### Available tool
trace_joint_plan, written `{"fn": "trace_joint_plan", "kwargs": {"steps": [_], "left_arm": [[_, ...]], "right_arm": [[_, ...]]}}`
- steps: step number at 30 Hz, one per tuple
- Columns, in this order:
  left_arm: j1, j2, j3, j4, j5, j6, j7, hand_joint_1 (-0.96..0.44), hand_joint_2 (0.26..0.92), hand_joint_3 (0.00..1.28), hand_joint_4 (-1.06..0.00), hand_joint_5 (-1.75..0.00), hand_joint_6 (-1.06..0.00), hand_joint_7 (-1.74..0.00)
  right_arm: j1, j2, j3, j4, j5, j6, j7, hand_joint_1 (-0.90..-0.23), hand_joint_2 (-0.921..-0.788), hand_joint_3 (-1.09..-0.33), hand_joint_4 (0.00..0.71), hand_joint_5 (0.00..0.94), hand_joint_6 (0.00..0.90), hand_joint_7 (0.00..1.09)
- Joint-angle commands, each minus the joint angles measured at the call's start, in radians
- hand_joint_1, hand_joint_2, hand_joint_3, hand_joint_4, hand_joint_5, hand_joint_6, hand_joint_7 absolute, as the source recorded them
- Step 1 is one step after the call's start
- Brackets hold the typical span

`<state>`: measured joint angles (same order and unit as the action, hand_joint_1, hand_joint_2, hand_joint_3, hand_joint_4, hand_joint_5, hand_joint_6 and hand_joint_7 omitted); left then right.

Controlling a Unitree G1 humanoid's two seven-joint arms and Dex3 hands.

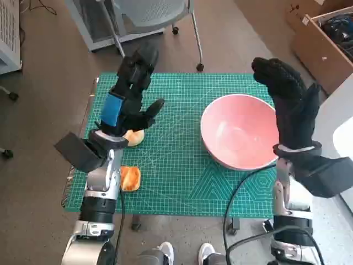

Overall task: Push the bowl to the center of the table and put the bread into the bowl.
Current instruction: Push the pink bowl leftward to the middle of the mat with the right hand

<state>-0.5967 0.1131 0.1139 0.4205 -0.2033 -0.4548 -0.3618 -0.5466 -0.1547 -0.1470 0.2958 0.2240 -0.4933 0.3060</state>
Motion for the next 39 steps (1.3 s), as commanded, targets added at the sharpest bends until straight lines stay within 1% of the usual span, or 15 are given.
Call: {"fn": "trace_joint_plan", "kwargs": {"steps": [1,5,20,25,32,36,39], "left_arm": [[-0.019,-0.002,-0.005,0.011,-0.003,-0.013,-0.006,-0.49,0.821,0.42,0.00,-0.18,0.00,-0.48],[-0.020,-0.003,-0.005,0.014,-0.005,-0.012,-0.010,-0.49,0.822,0.42,0.00,-0.18,0.00,-0.48],[-0.012,-0.005,-0.002,0.003,-0.018,0.003,-0.024,-0.48,0.826,0.41,0.00,-0.18,0.00,-0.46],[-0.007,-0.006,-0.004,0.000,-0.016,0.003,-0.022,-0.47,0.825,0.41,0.00,-0.18,0.00,-0.45],[0.000,-0.007,-0.006,-0.005,-0.010,0.003,-0.017,-0.47,0.823,0.42,0.00,-0.18,0.00,-0.45],[0.004,-0.003,-0.005,-0.013,-0.005,0.007,-0.010,-0.47,0.822,0.42,0.00,-0.18,0.00,-0.44],[0.008,-0.002,-0.004,-0.018,0.000,0.006,-0.005,-0.47,0.822,0.42,0.00,-0.18,0.00,-0.44]], "right_arm": [[0.012,-0.011,0.000,0.007,-0.010,0.014,-0.002,-0.643,-0.921,-0.762,0.189,0.003,0.058,0.45],[0.016,-0.013,0.001,0.000,-0.016,0.014,-0.005,-0.650,-0.921,-0.763,0.189,0.003,0.059,0.45],[0.026,-0.022,-0.006,-0.006,-0.012,0.016,-0.001,-0.652,-0.921,-0.765,0.189,0.002,0.056,0.46],[0.023,-0.032,-0.020,0.005,0.004,0.017,0.005,-0.649,-0.921,-0.762,0.188,0.001,0.055,0.46],[0.017,-0.054,-0.050,0.036,0.035,0.010,0.016,-0.649,-0.921,-0.763,0.178,0.000,0.044,0.46],[0.004,-0.079,-0.090,0.106,0.054,-0.016,0.028,-0.648,-0.921,-0.761,0.170,0.000,0.037,0.46],[-0.005,-0.095,-0.112,0.161,0.062,-0.041,0.034,-0.650,-0.921,-0.754,0.170,0.001,0.040,0.45]]}}
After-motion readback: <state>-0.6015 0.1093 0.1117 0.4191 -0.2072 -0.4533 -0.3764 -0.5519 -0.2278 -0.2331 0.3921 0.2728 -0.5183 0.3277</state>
